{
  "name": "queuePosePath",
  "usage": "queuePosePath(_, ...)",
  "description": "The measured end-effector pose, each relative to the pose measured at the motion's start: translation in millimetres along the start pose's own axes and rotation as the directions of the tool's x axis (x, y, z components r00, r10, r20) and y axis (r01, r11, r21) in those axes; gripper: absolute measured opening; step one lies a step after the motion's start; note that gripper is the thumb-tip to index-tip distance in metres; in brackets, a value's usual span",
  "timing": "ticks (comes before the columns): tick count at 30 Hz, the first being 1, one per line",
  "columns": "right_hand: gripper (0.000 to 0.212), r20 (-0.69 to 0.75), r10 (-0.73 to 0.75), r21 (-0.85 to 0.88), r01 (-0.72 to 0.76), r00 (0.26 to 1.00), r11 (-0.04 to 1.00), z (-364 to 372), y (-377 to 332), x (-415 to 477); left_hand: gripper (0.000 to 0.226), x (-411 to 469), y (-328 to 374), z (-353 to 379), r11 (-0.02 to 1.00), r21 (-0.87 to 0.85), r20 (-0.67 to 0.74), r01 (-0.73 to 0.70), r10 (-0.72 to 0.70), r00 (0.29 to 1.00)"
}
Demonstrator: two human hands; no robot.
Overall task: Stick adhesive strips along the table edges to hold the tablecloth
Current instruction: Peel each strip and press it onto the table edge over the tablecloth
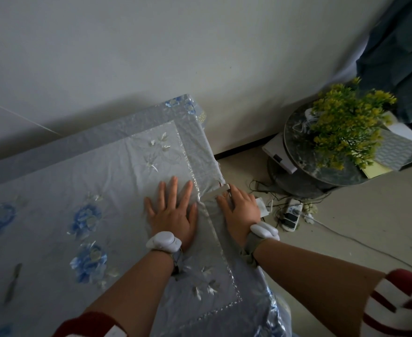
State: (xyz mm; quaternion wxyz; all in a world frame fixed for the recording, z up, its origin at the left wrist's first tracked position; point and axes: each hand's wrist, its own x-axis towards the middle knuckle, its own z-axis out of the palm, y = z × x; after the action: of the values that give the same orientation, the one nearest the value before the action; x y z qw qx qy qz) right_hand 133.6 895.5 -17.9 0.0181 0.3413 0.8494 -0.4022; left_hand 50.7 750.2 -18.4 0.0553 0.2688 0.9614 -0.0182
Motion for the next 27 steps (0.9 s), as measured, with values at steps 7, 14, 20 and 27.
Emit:
queuePosePath(7, 0.052, 0.047, 0.006, -0.037, -0.004, 0.999, 0.999, -3, -2, 0, 0.055, -1, 1, -3, 1.000, -0.025, 0.042, 0.013, -0.012, 0.999)
queuePosePath(14, 0.046, 0.026, 0.023, -0.073, -0.021, 0.999, 0.997, -5, -8, -3, 0.055, 3, -2, -21, 0.998, -0.056, 0.282, -0.006, 0.022, 0.959)
queuePosePath(20, 0.053, -0.028, -0.009, -0.111, 0.006, 1.000, 0.994, -10, -11, -13, 0.061, -38, -2, -29, 0.984, -0.178, 0.228, -0.031, 0.071, 0.971)
queuePosePath(27, 0.057, 0.029, -0.574, -0.432, 0.528, 0.818, 0.731, 9, -27, -56, 0.056, -100, -72, -27, 0.962, -0.266, 0.096, 0.064, -0.040, 0.995)
